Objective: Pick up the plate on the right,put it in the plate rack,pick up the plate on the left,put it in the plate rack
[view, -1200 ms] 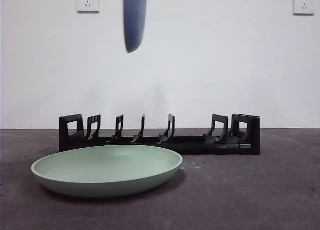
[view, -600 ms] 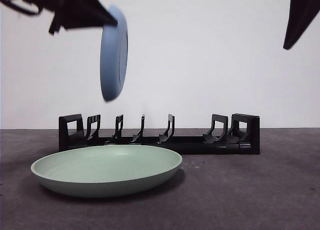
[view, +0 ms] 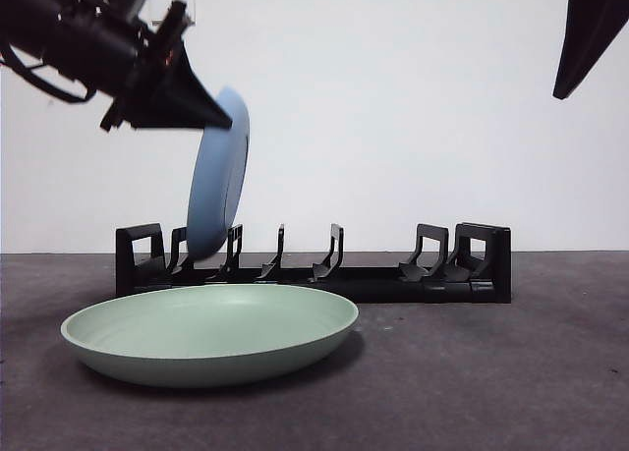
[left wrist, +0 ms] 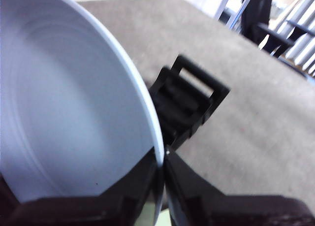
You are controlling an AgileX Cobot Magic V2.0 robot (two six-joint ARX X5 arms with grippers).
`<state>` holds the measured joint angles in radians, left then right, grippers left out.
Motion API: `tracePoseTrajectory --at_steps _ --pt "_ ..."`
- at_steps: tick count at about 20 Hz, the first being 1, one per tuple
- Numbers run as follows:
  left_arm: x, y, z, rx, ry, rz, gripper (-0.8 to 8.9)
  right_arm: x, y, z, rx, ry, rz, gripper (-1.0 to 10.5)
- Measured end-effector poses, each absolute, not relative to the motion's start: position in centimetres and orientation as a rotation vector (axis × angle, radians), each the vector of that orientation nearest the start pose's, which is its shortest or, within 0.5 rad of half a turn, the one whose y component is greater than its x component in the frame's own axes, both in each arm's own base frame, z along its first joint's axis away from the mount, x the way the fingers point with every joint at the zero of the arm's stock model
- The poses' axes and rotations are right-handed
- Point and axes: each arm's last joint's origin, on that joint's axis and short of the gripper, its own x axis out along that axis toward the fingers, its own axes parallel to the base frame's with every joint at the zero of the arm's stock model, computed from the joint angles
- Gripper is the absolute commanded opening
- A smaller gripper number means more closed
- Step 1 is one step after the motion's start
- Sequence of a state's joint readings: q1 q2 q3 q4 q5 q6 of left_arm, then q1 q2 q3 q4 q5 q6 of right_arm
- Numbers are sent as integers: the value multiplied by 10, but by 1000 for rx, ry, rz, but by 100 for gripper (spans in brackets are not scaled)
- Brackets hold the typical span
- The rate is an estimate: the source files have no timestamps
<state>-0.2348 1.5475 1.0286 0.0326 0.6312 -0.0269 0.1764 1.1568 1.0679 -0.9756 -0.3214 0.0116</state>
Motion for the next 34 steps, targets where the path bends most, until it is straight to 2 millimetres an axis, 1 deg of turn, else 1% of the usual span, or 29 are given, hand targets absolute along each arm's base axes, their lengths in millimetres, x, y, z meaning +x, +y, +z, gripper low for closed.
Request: tracePoseTrajectory --at_steps 2,5,15,18,24,26,29,31,34 --pt "325 -95 248 -109 536 -824 -8 205 46 300 88 1072 443 439" --pt "325 -94 243 -82 561 -813 -8 205 46 301 87 1062 445 439" --pt "323 -97 241 -33 571 -827 11 208 46 302 86 1032 447 439" --pt "321 -101 240 -29 585 -831 199 208 46 302 88 1032 446 439" --pt "321 -101 240 -39 592 -833 202 207 46 301 89 1044 445 439" --pt "315 -100 248 -44 591 -841 203 207 46 301 89 1044 445 439" --pt "296 -95 277 -42 535 -854 230 207 46 302 89 1040 446 439" --pt "276 -90 299 -34 495 -858 230 208 48 302 92 1028 462 439" --pt "237 -80 332 2 429 -870 230 210 57 305 112 983 548 439"
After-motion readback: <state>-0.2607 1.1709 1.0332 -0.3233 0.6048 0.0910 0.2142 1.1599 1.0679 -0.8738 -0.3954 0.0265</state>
